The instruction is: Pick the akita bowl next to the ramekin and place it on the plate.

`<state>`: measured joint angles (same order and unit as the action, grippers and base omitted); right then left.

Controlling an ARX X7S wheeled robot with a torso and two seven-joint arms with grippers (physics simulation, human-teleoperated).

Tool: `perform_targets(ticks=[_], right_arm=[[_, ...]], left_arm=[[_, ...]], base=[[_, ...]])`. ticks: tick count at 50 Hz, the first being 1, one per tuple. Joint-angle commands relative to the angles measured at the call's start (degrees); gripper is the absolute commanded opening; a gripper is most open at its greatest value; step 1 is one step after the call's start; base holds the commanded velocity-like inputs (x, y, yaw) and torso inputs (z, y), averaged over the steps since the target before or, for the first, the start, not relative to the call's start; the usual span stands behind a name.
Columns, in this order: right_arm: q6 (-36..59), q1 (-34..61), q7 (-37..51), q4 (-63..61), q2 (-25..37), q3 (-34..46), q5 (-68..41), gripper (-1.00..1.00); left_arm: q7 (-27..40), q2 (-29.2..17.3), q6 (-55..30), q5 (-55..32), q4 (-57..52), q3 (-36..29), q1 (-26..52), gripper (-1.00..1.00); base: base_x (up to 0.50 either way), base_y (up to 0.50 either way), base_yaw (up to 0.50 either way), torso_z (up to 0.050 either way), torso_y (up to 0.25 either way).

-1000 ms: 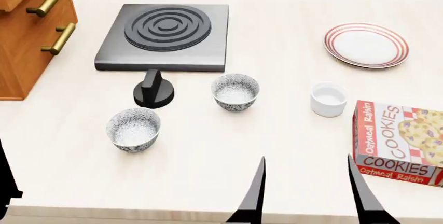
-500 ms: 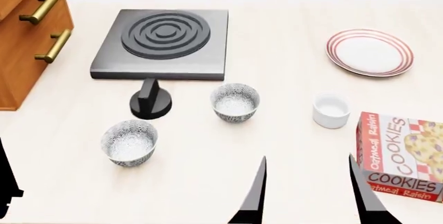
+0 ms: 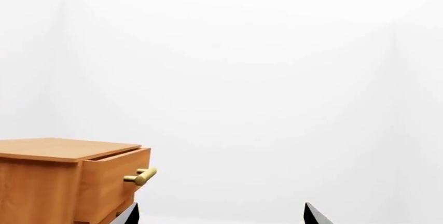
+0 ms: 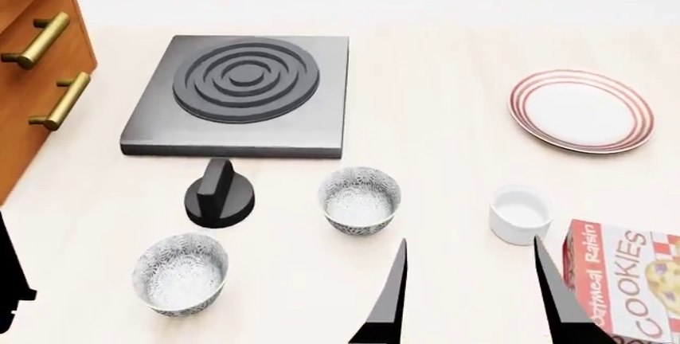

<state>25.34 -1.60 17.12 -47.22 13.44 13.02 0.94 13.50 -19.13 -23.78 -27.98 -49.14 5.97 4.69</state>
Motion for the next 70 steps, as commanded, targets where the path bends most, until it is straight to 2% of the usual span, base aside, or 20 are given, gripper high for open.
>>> perform_targets(ticks=[1,70], right_arm=[[-0.5,-0.1,0.5,0.1,0.4,0.1,-0.7,1.00],[-2.2,0.4,2.8,1.7,2.7,1.0,-3.0,1.00]], left_arm=[[0.1,-0.2,0.7,0.6,0.7,-0.6,-0.2,1.00],[1.0,-1.1,2.9,0.3,2.1,-2.2,-0.4,1.00]], base=[[0.26,0.00,0.00,0.000,0.000],[0.28,0.00,0.00,0.000,0.000]])
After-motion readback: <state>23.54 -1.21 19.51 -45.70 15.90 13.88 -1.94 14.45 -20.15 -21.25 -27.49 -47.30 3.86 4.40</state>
